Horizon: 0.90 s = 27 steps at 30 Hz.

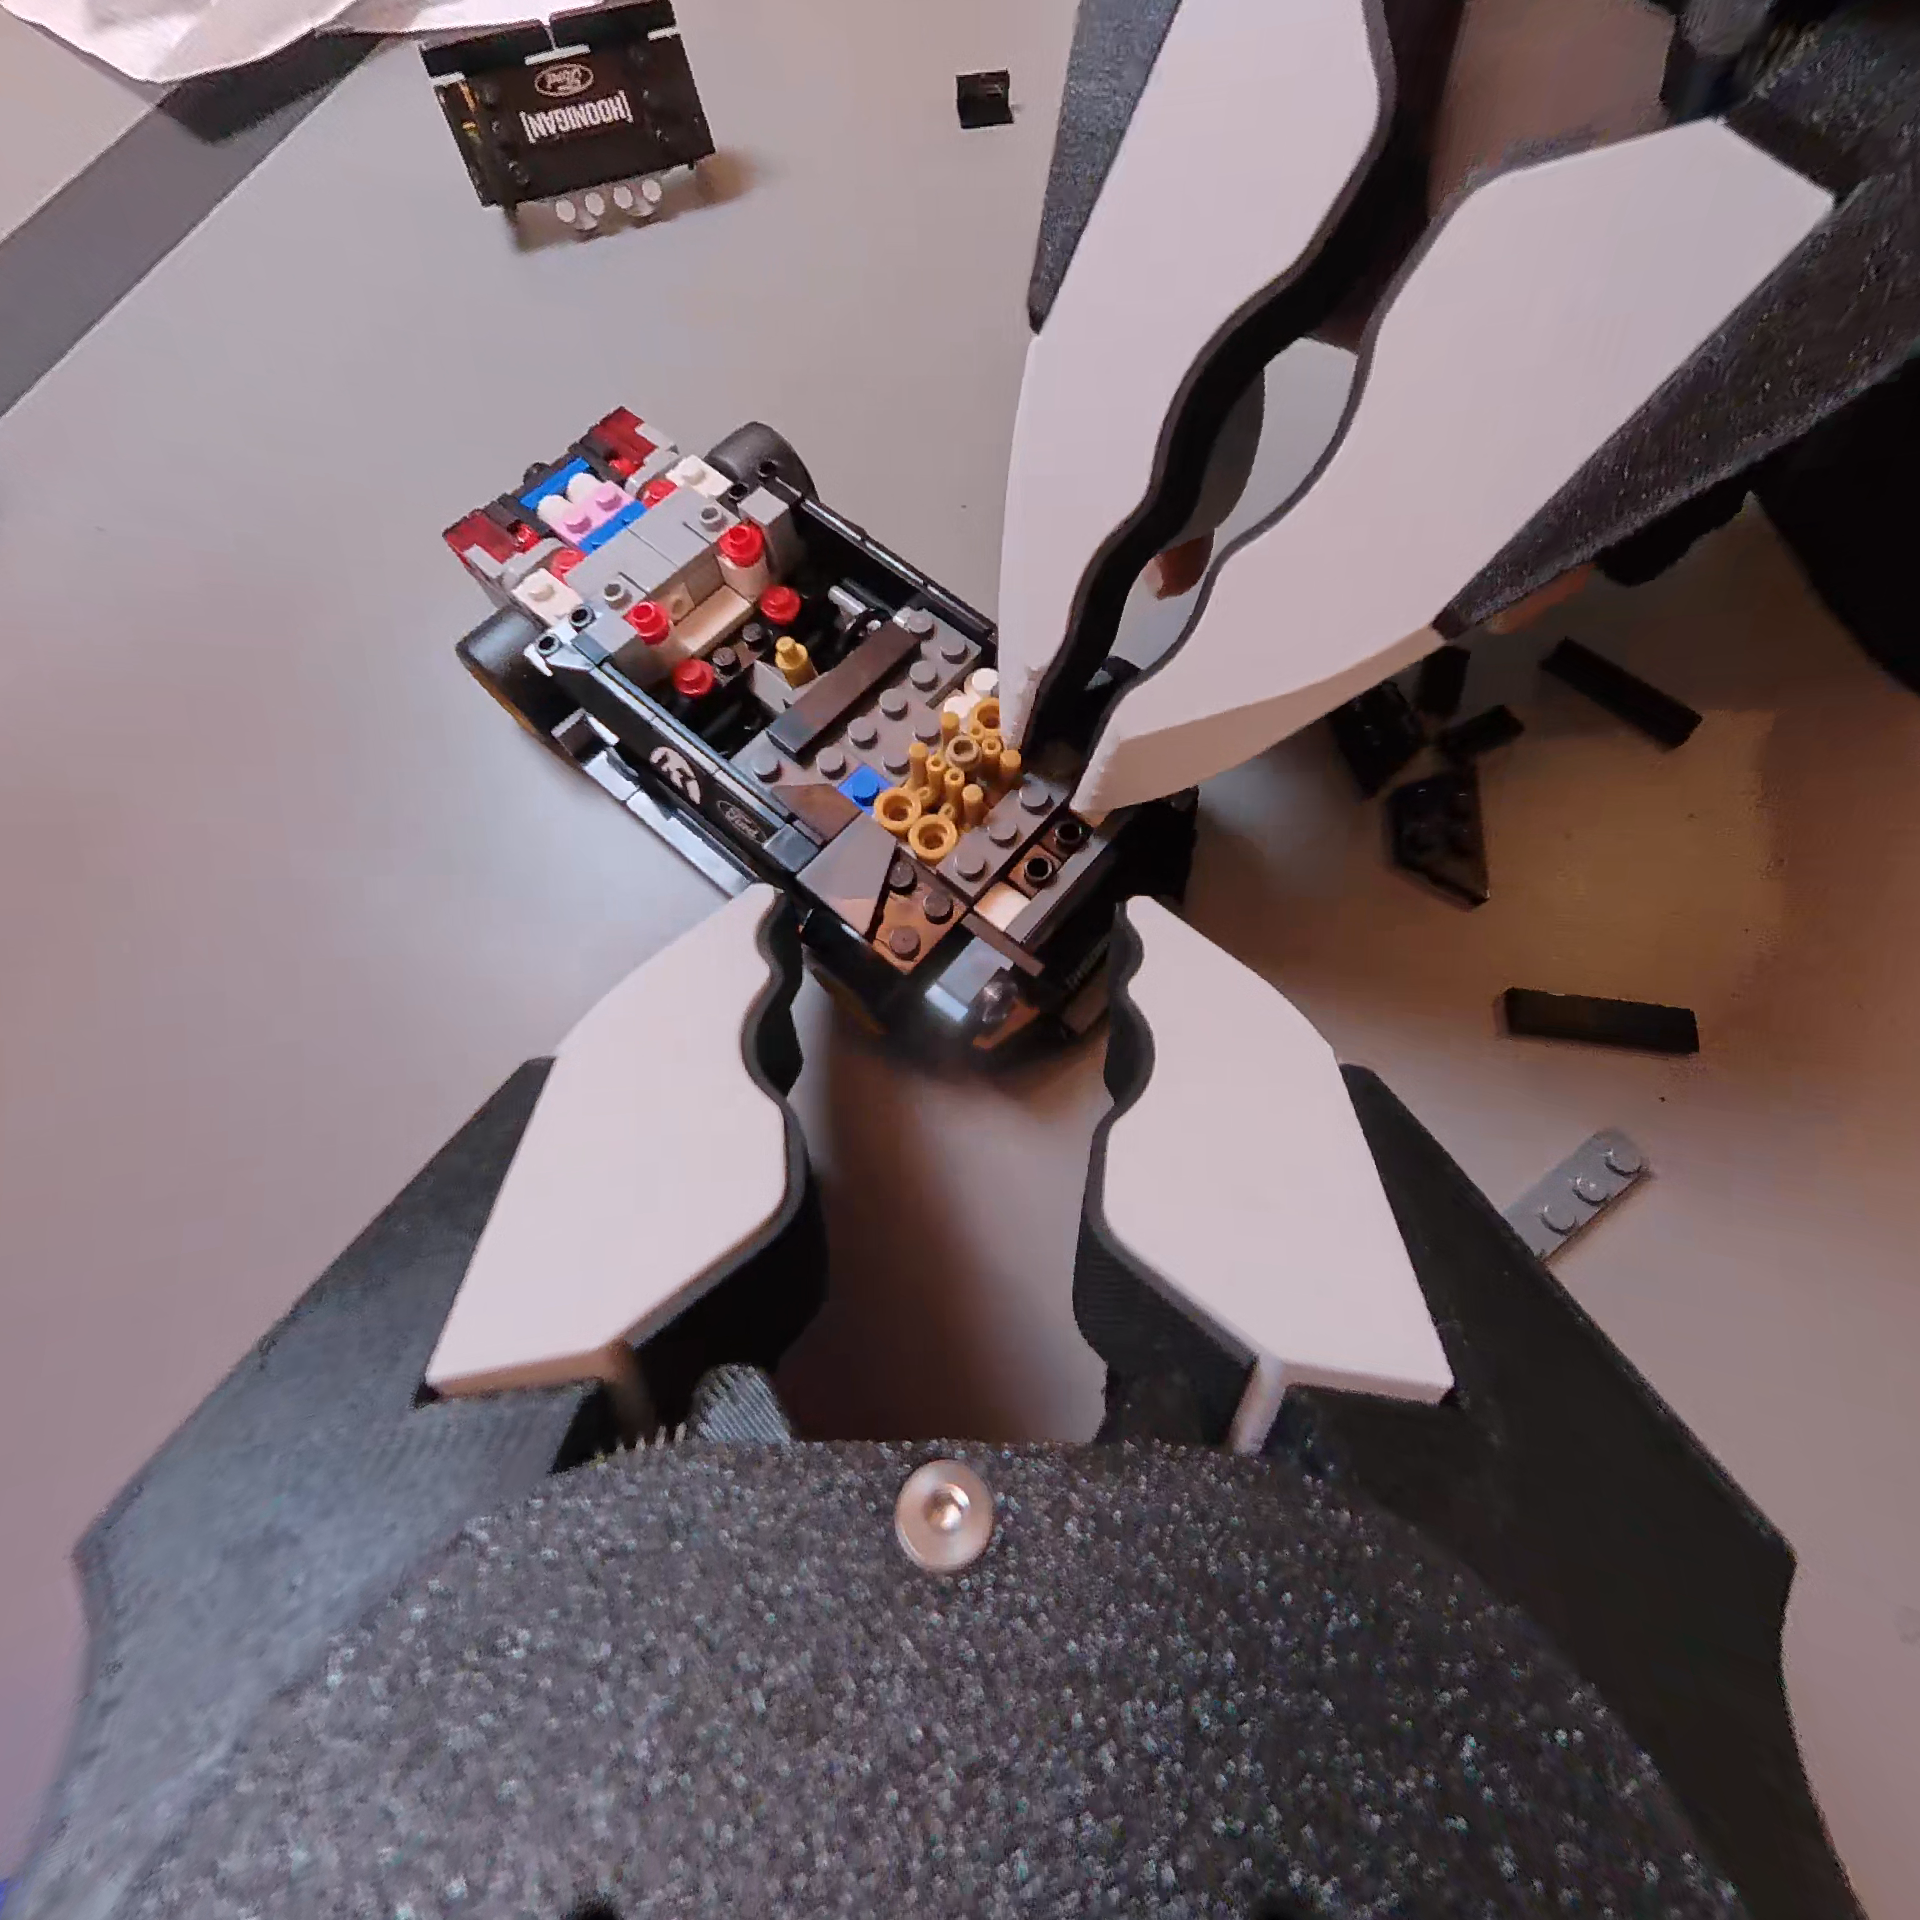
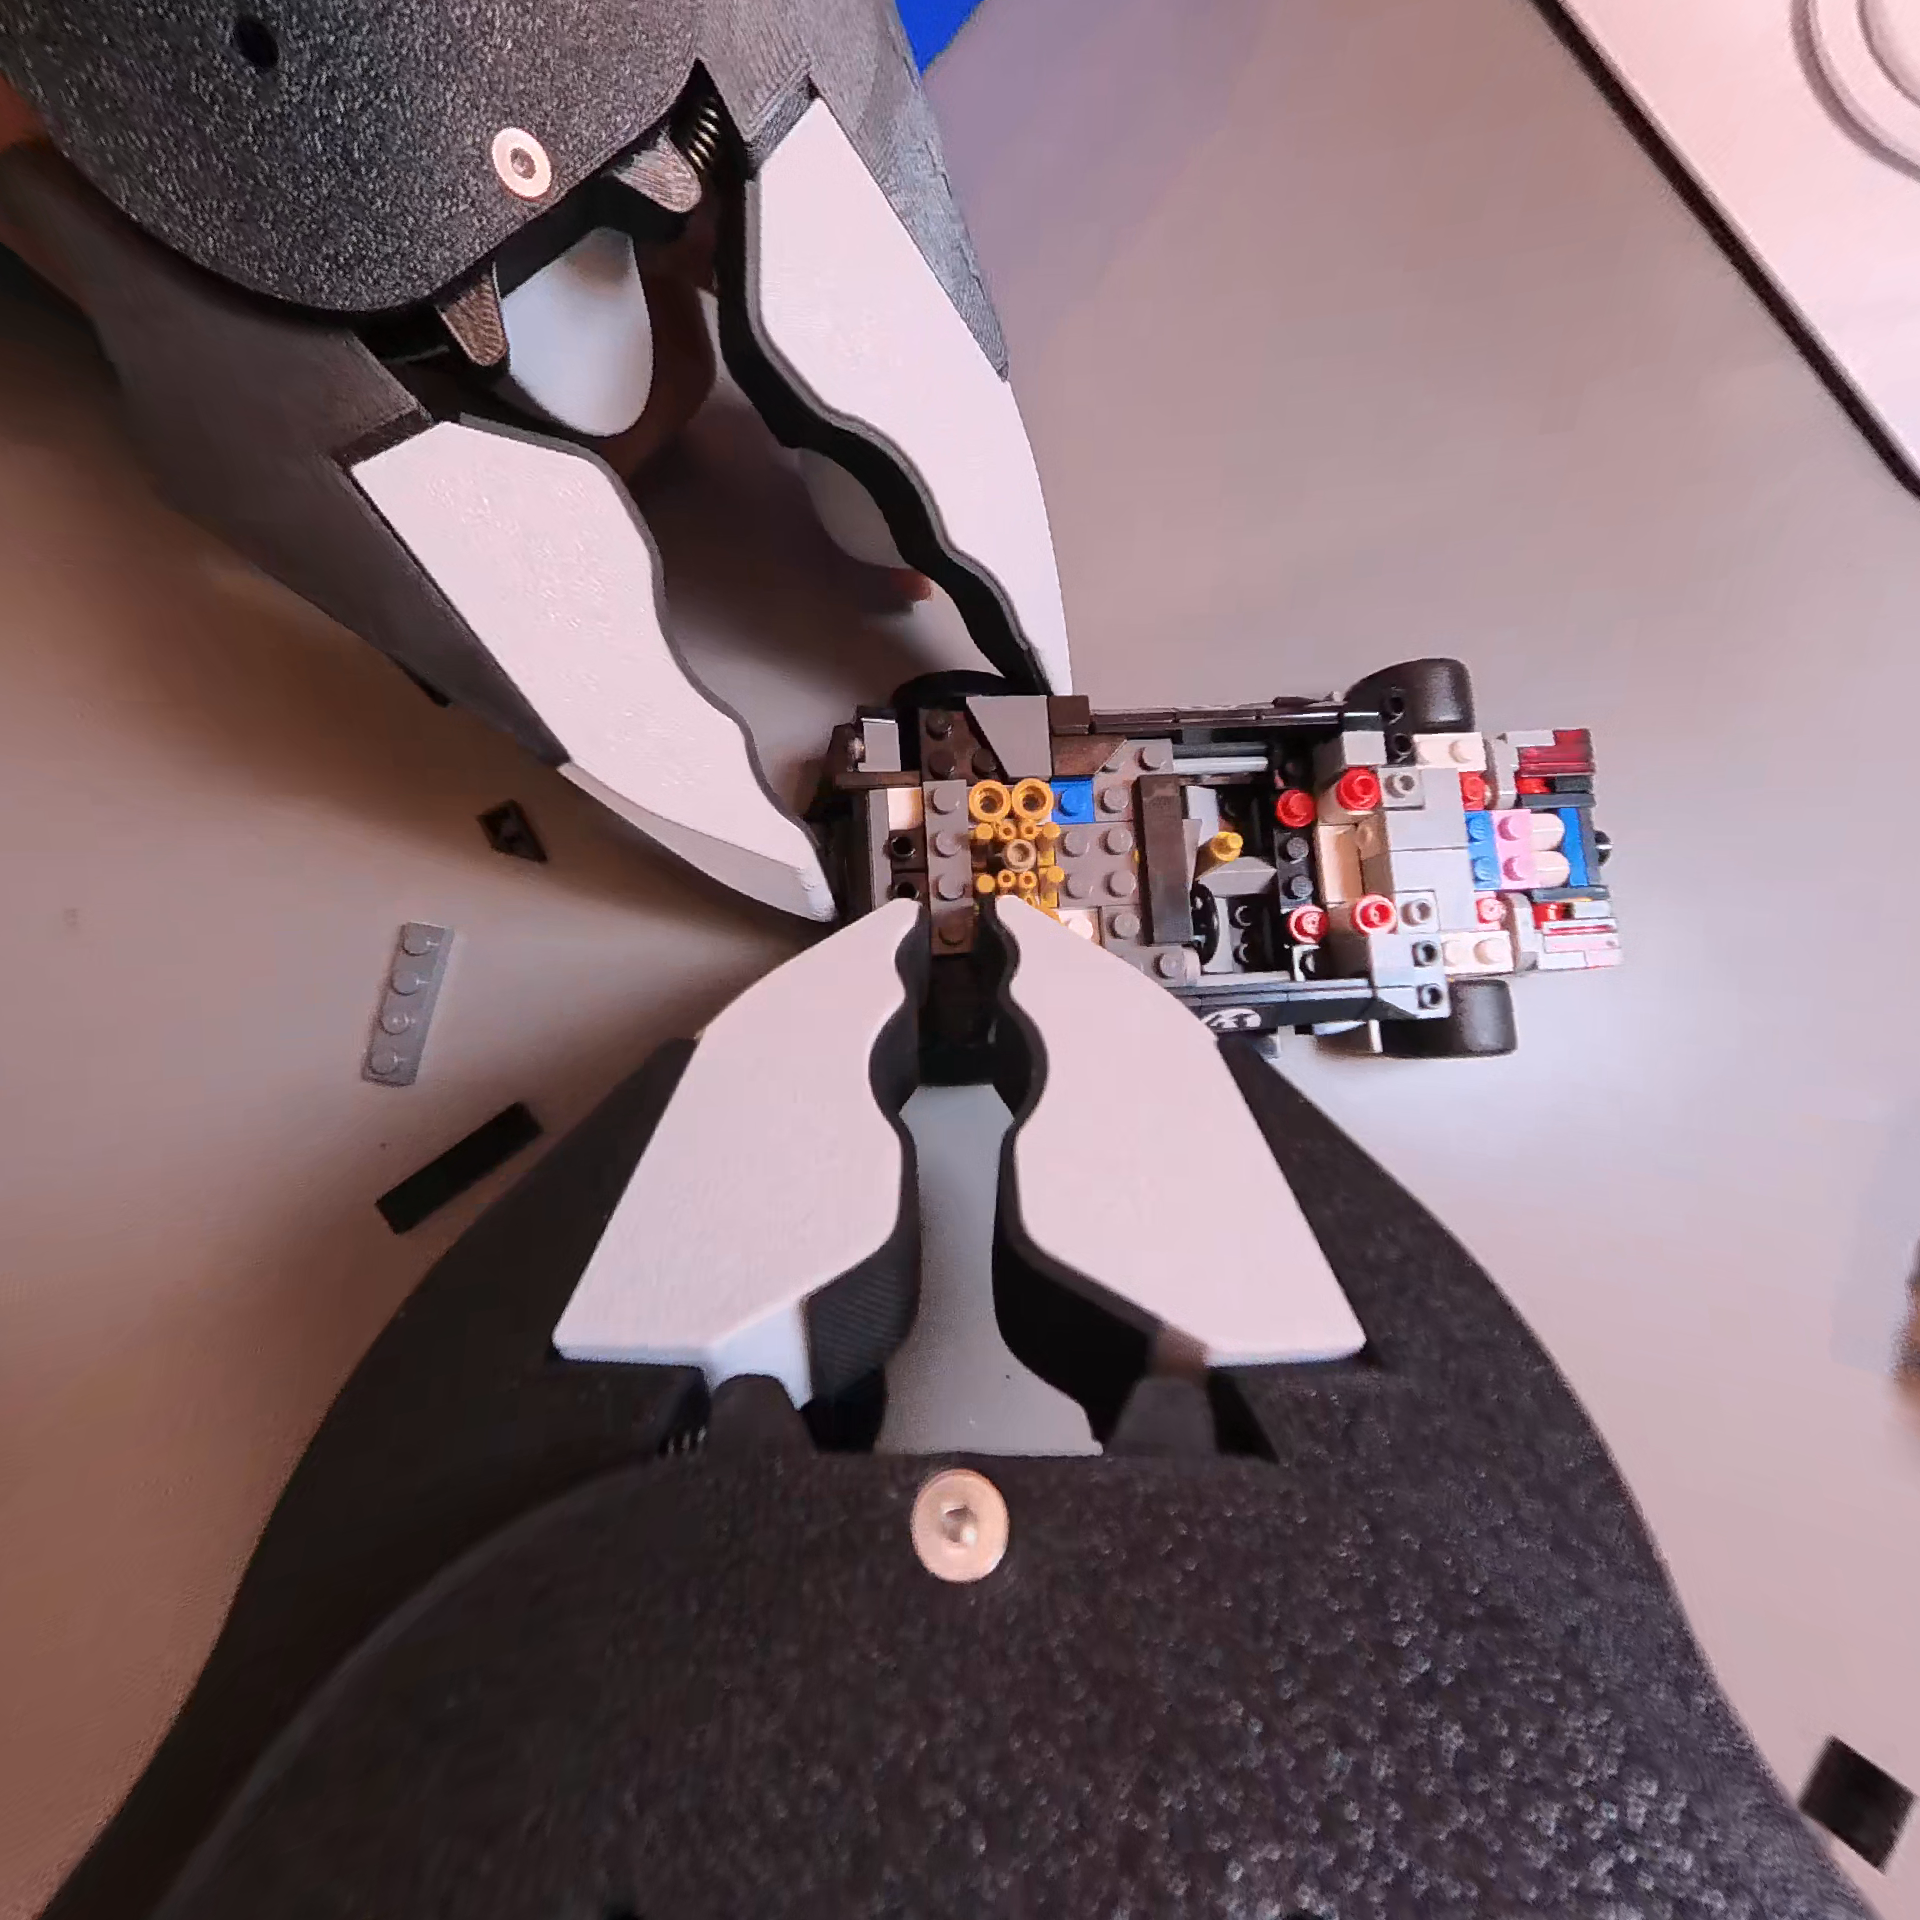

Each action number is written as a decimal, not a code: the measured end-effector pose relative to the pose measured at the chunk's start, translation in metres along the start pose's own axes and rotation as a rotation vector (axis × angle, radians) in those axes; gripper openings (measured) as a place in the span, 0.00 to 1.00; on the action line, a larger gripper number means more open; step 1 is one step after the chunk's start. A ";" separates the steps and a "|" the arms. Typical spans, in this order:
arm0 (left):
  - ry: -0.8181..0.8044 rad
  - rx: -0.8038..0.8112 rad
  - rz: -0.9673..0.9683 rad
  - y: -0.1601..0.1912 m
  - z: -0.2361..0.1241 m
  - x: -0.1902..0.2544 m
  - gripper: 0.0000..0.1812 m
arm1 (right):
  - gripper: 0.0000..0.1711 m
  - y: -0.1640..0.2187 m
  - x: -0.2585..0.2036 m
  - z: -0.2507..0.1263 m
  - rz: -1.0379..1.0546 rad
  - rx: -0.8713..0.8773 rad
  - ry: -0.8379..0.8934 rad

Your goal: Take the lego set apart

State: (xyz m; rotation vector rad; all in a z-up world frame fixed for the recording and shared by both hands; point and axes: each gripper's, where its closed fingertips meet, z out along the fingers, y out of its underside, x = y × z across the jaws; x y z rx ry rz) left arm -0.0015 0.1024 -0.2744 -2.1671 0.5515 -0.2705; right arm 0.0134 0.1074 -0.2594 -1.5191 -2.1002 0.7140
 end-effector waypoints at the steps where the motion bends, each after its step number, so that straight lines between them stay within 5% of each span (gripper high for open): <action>1: -0.001 0.000 -0.009 0.000 0.000 0.000 0.31 | 0.05 0.000 0.000 0.000 -0.011 0.007 0.012; 7: -0.026 -0.011 -0.015 0.001 0.002 -0.002 0.30 | 0.00 -0.012 -0.024 0.000 0.032 0.159 -0.096; 9: -0.009 0.003 -0.037 -0.001 0.001 -0.002 0.29 | 0.00 -0.008 -0.003 -0.005 -0.036 0.146 0.064; 14: 0.015 0.010 -0.029 -0.001 0.000 0.002 0.27 | 0.00 -0.017 0.014 -0.029 0.063 0.251 0.043; 21: 0.148 0.035 0.032 -0.004 -0.004 0.037 0.22 | 0.13 0.000 0.000 -0.018 0.101 0.162 0.022; 27: 0.195 0.048 0.076 -0.007 -0.005 0.052 0.22 | 0.25 0.021 -0.006 -0.046 0.304 0.158 0.198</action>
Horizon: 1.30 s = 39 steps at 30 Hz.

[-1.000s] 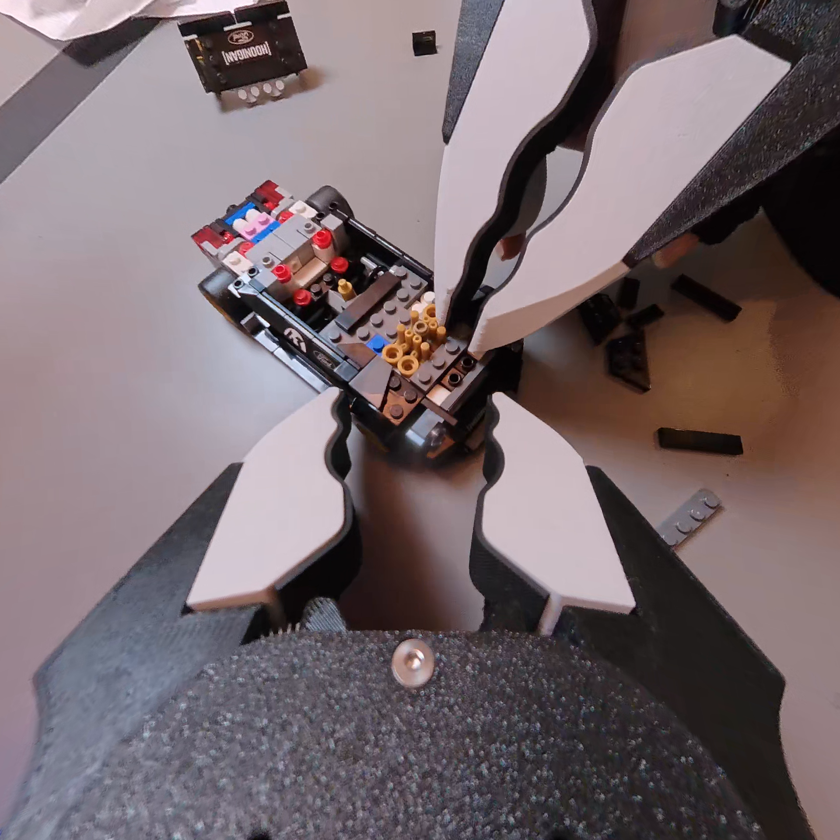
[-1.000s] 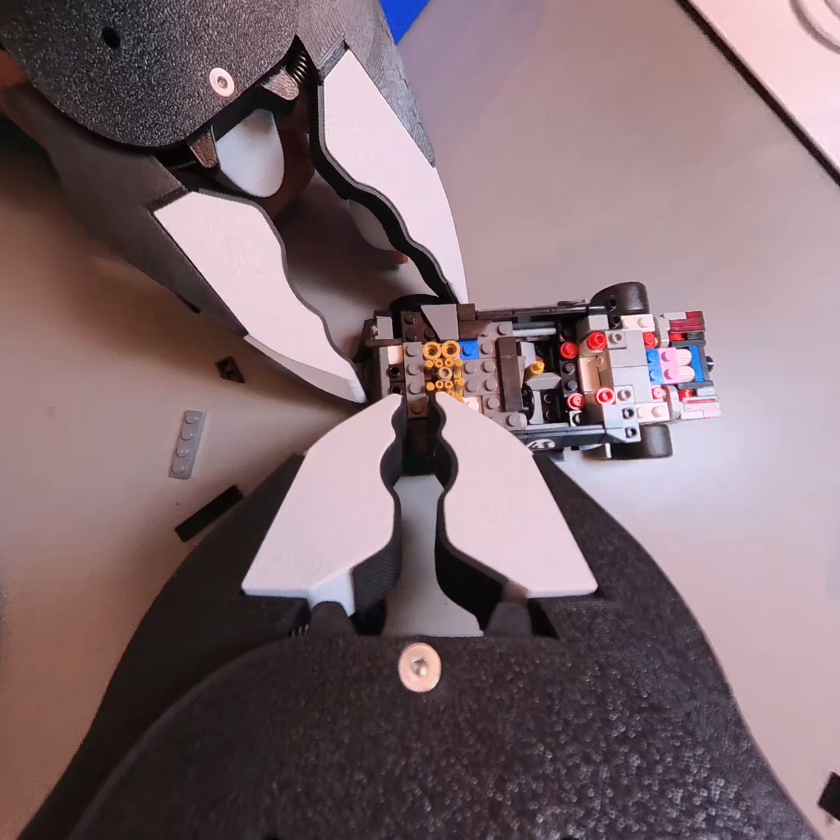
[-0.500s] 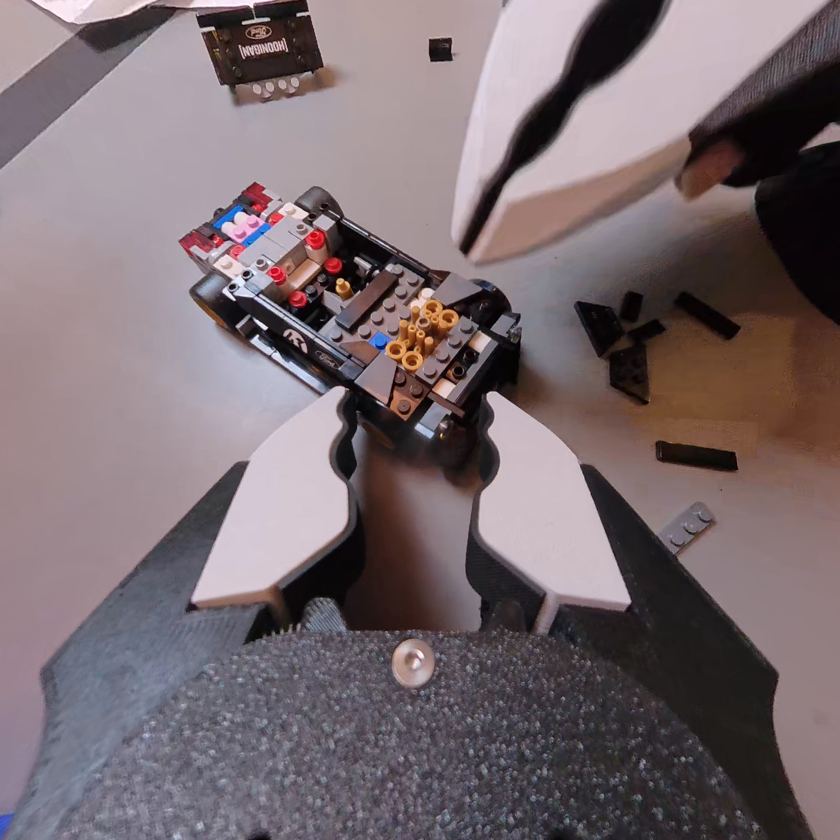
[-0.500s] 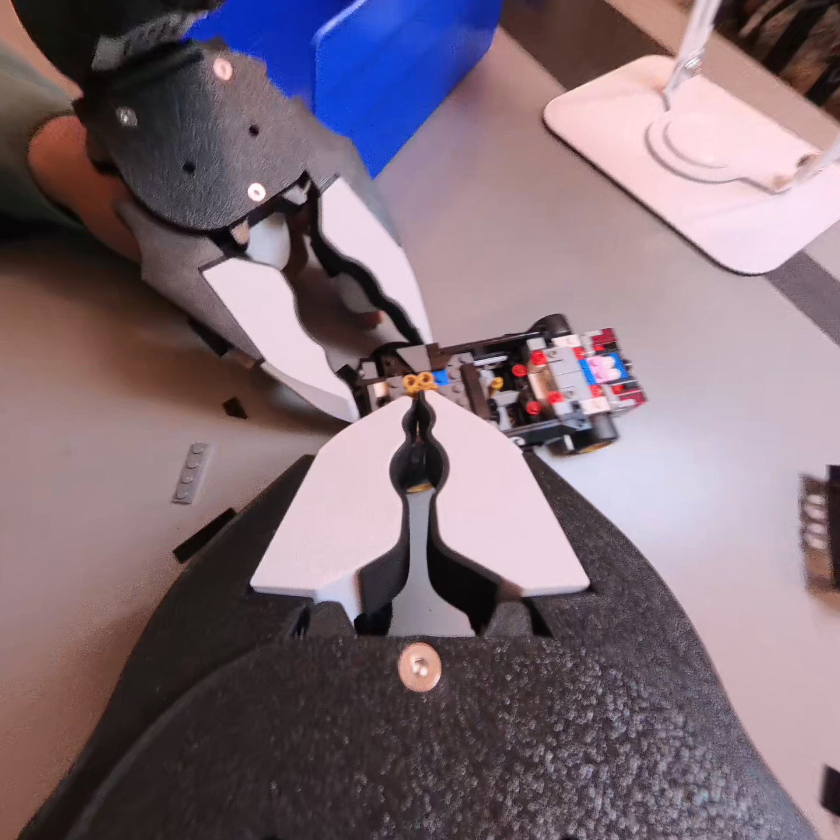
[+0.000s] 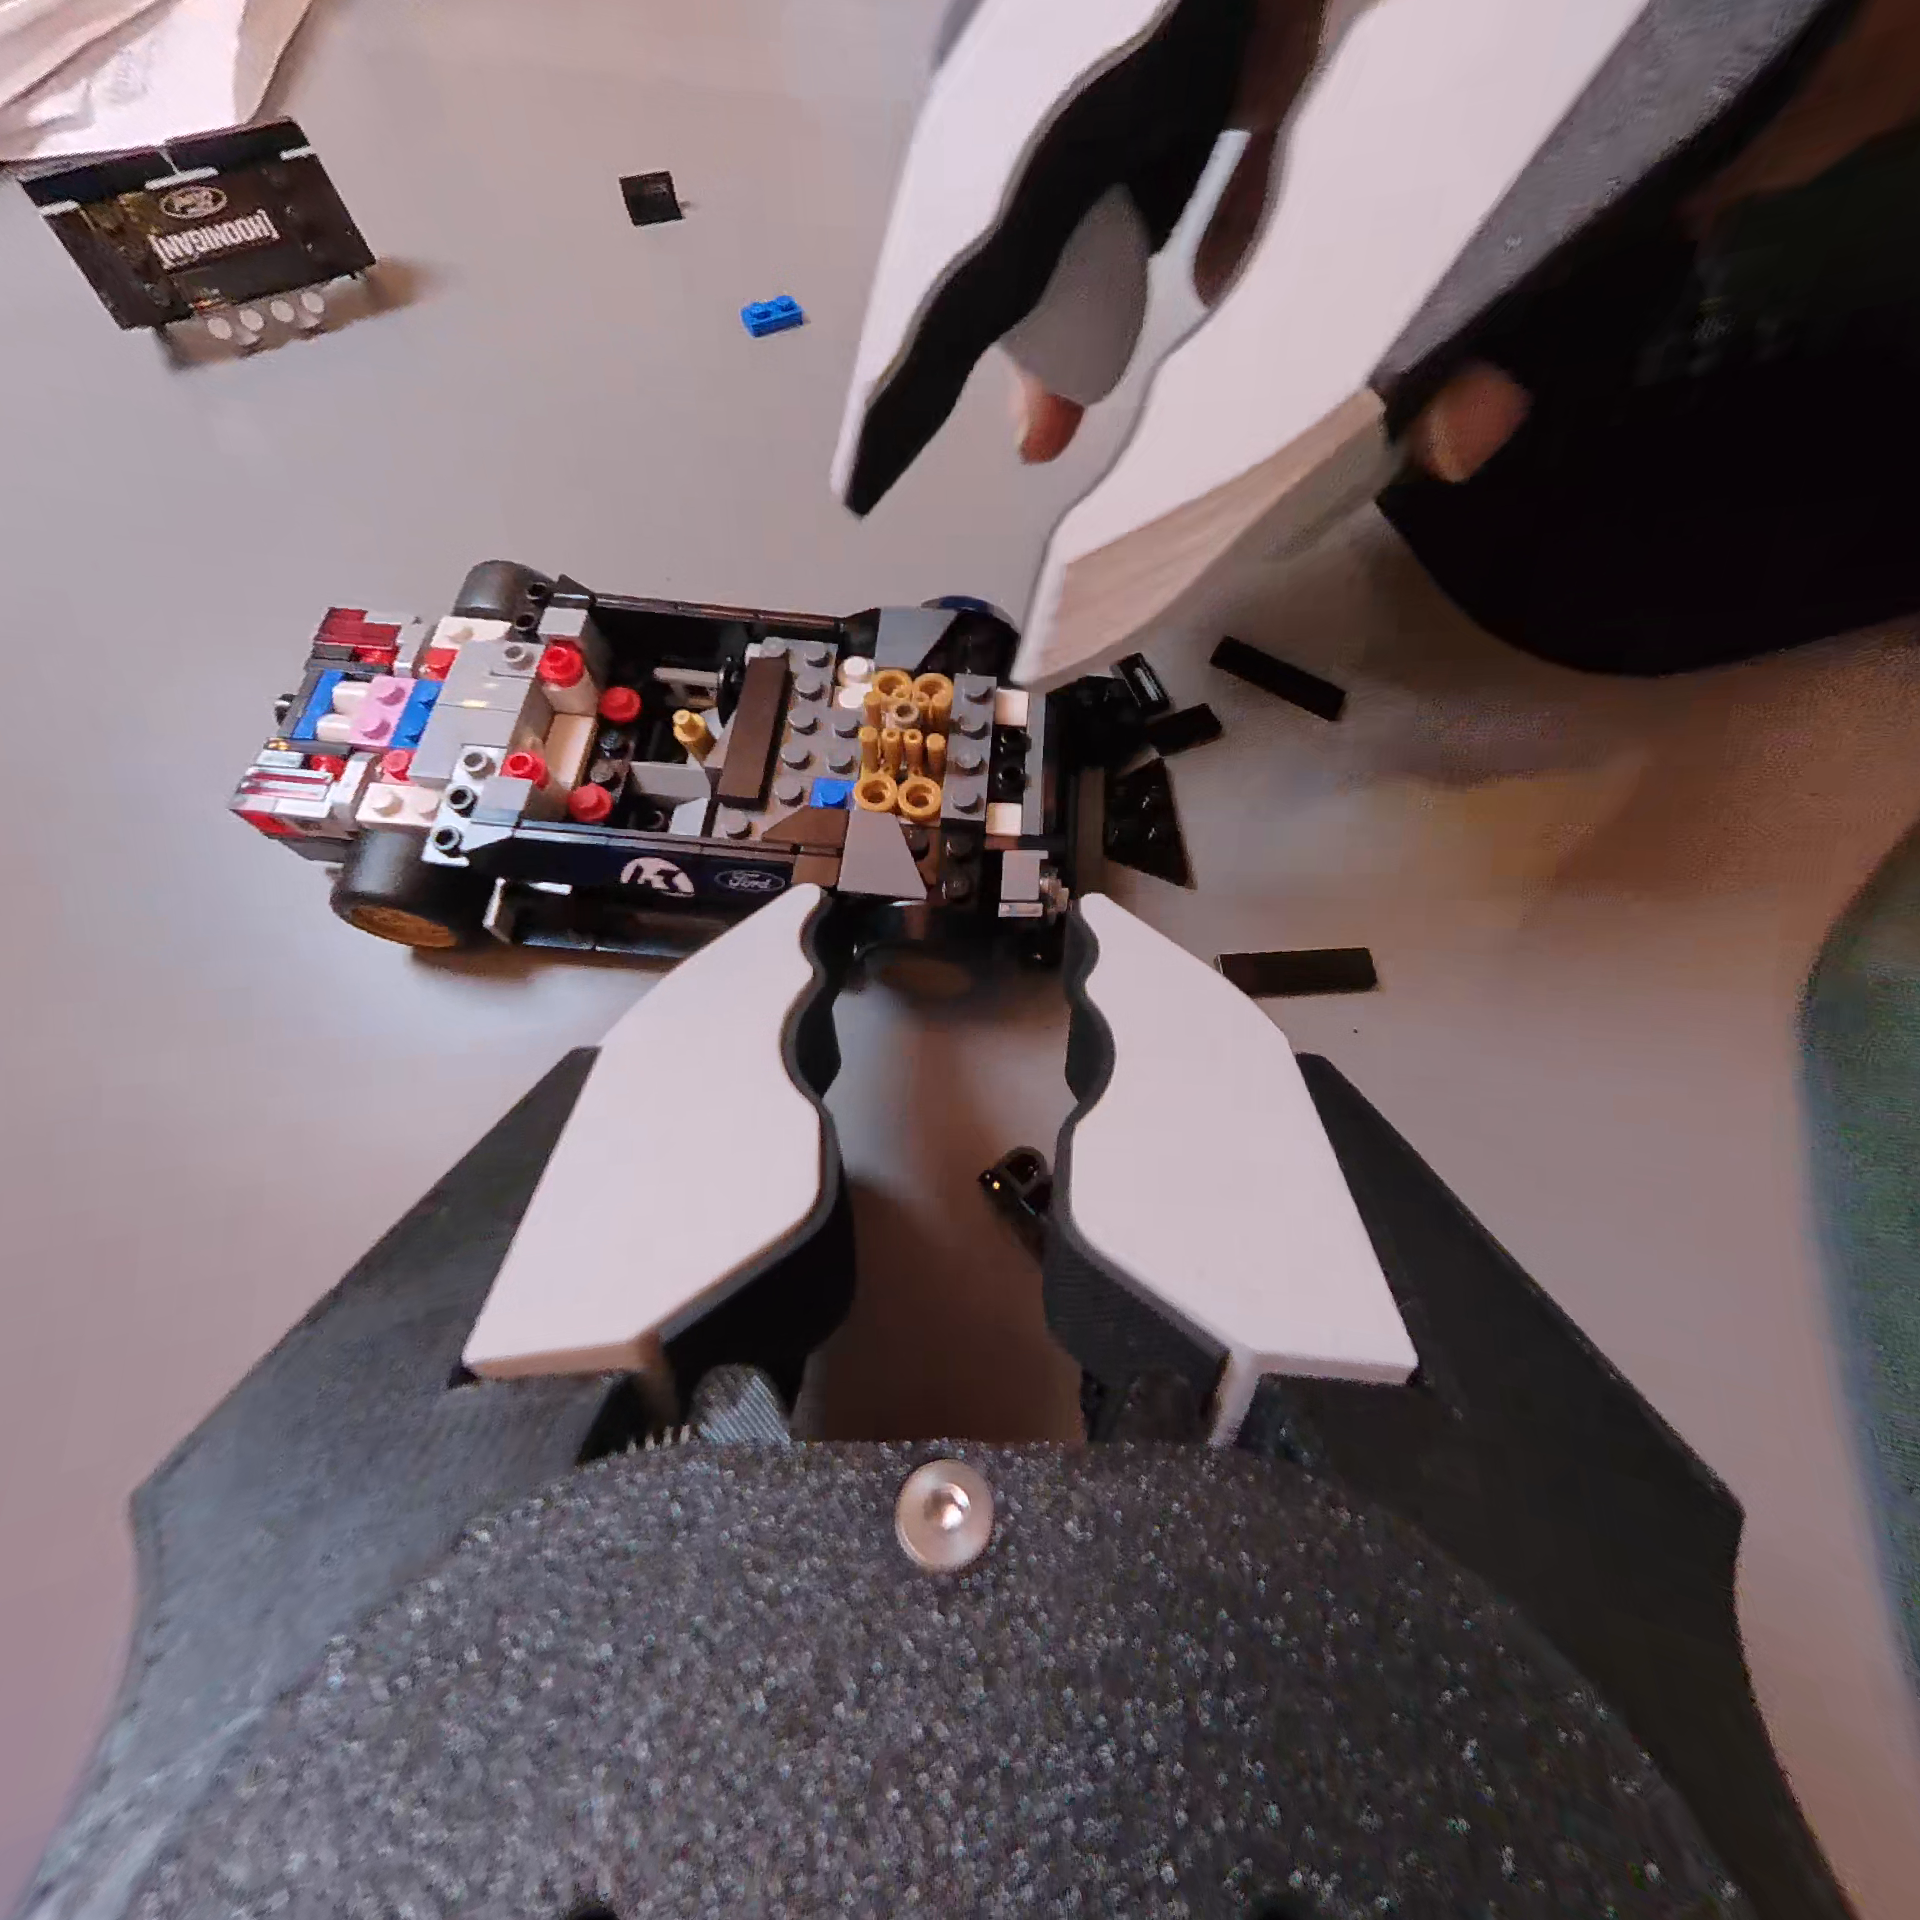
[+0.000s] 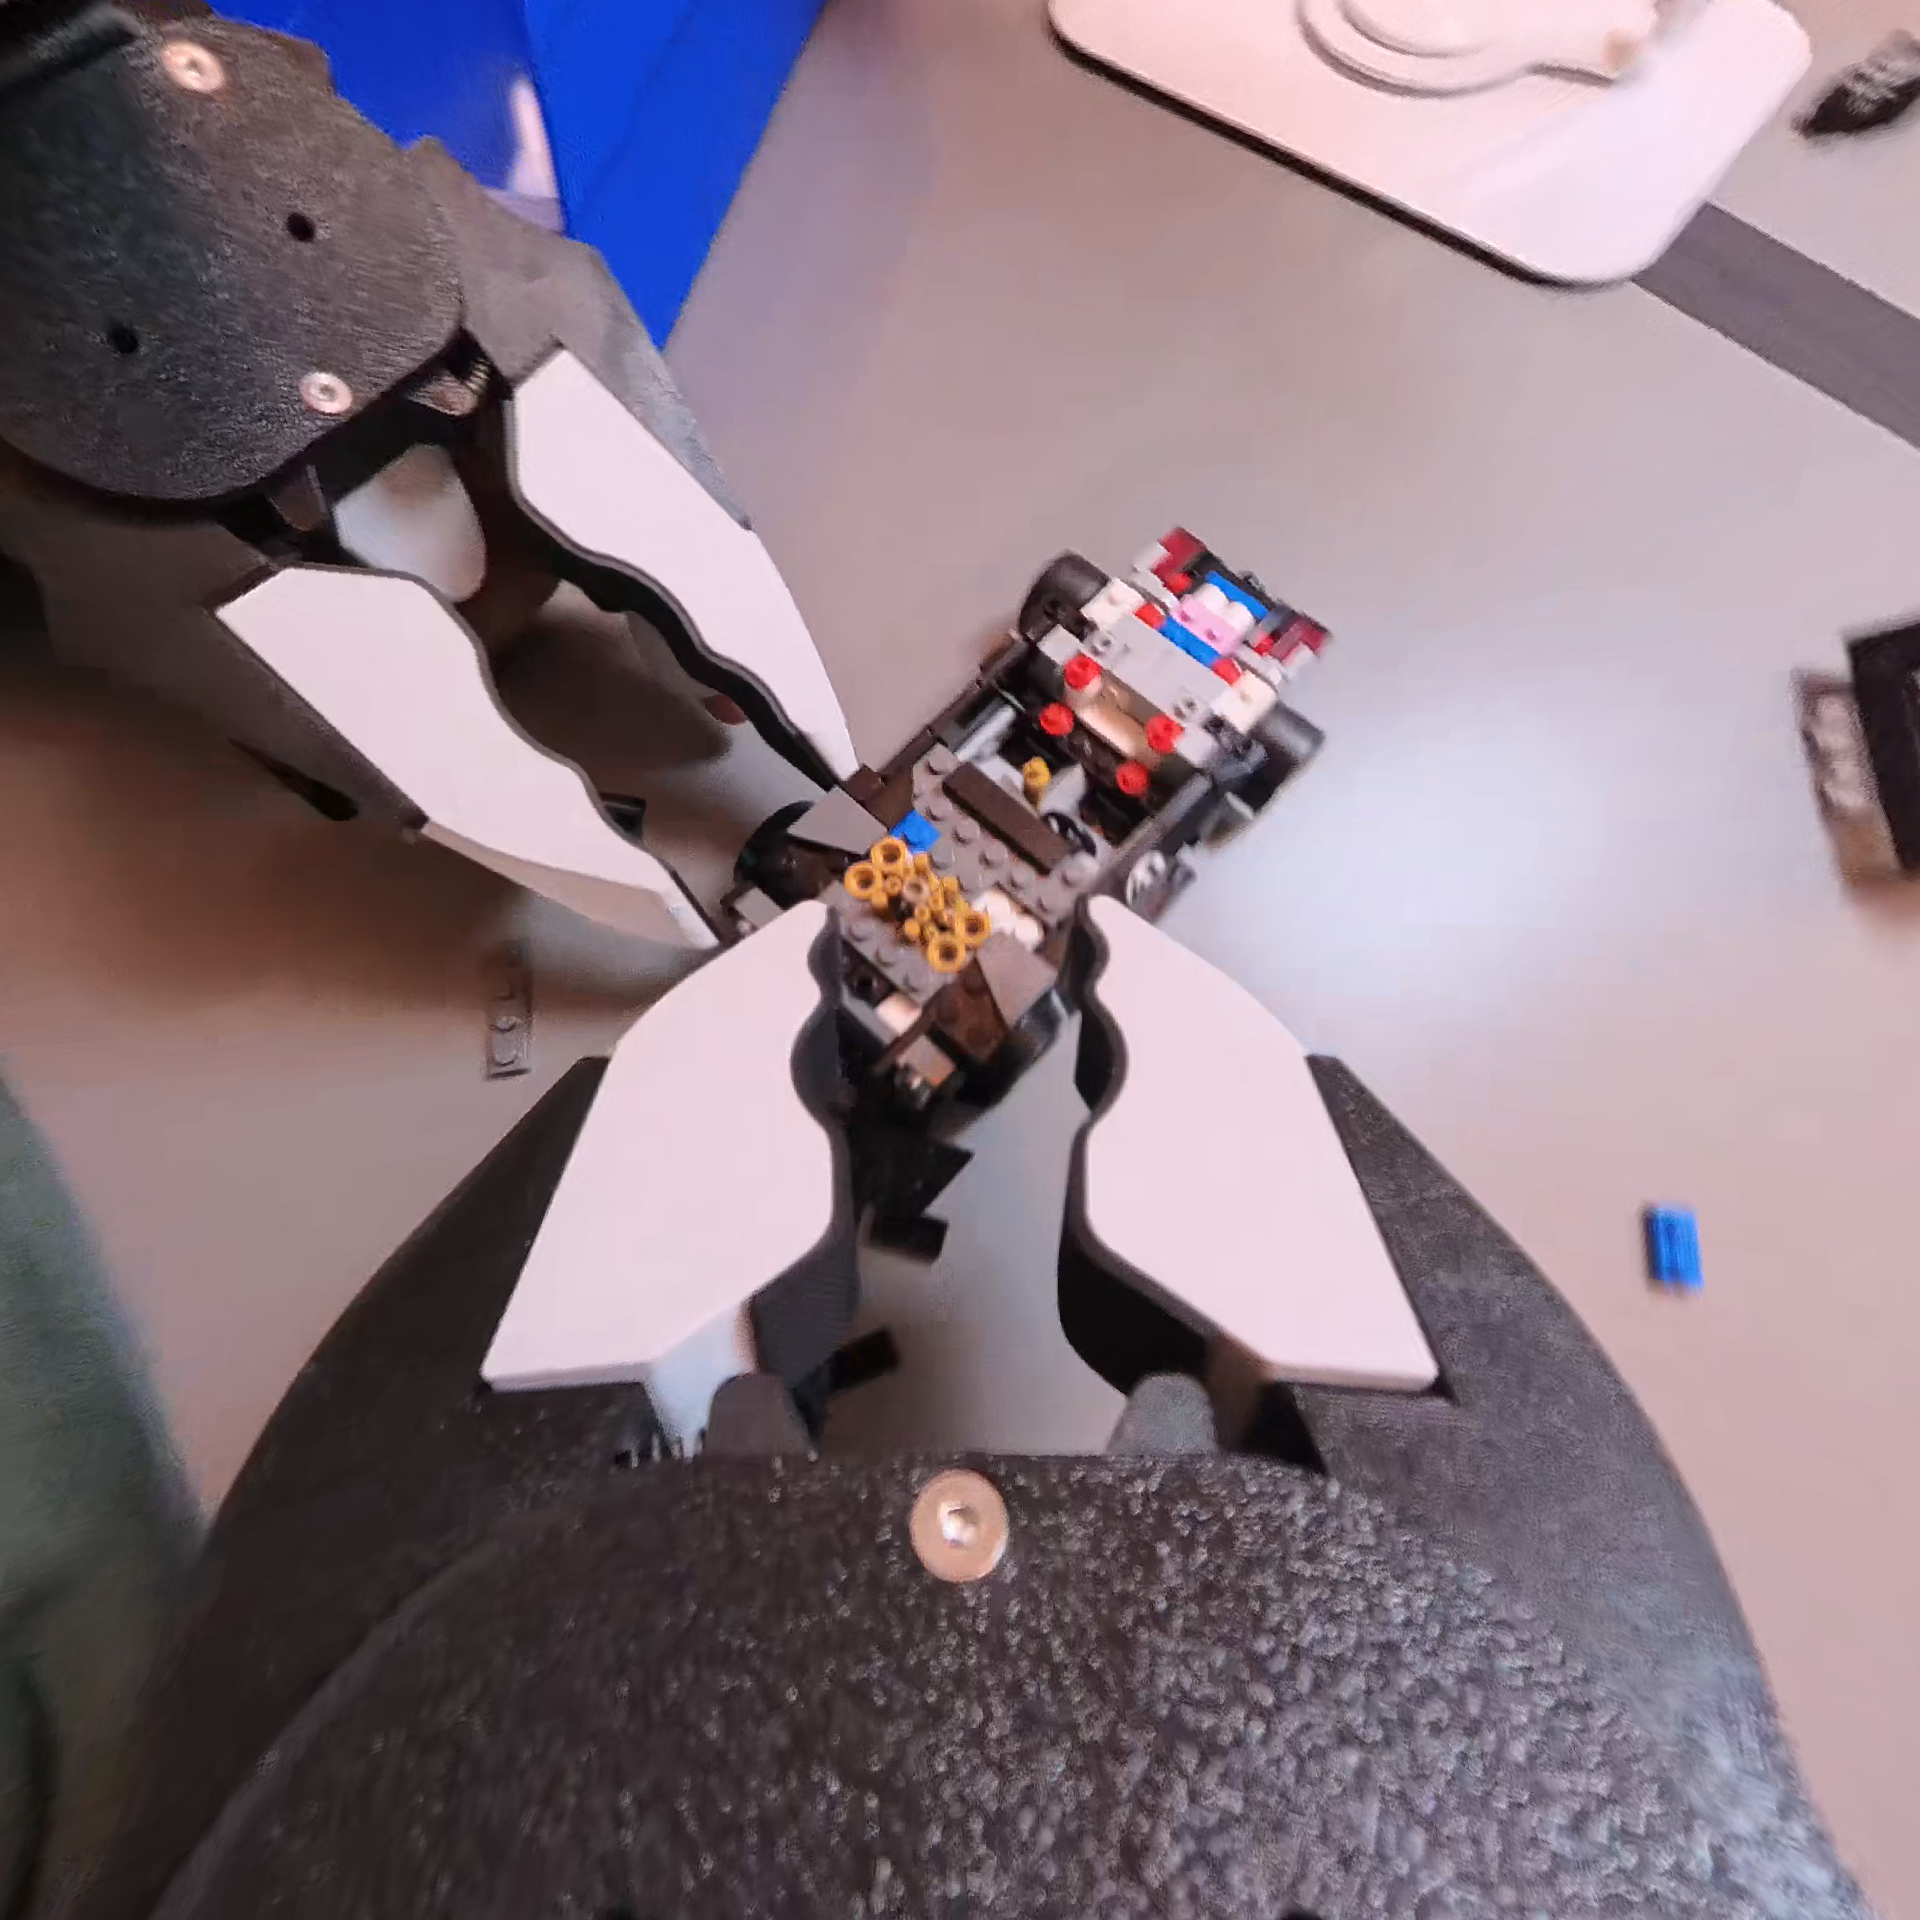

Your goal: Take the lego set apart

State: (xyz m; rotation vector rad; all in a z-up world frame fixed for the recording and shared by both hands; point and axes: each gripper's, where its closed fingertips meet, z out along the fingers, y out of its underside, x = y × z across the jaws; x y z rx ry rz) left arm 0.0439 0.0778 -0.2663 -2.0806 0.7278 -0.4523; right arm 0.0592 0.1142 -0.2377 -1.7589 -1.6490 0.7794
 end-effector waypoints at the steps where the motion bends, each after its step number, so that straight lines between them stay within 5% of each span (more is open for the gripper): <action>1: 0.004 0.001 -0.006 0.000 0.000 0.000 0.22 | 0.27 0.005 0.000 -0.004 0.047 0.002 0.041; 7: 0.011 0.000 -0.001 0.000 0.000 0.002 0.22 | 0.42 0.023 -0.009 0.012 0.259 -0.013 0.206; 18: 0.021 -0.004 0.036 0.000 -0.006 0.008 0.28 | 0.55 0.019 -0.006 0.033 0.298 -0.148 0.204; 25: -0.028 -0.006 0.082 -0.003 -0.021 -0.001 0.30 | 0.52 0.021 -0.006 0.043 0.175 -0.231 0.179; 35: -0.217 0.020 0.274 -0.022 -0.041 -0.022 0.41 | 0.51 0.004 -0.026 0.033 -0.415 -0.192 -0.514; 39: -0.205 -0.085 0.313 -0.009 -0.030 -0.026 0.53 | 0.52 0.014 -0.034 0.052 -0.562 -0.209 -0.586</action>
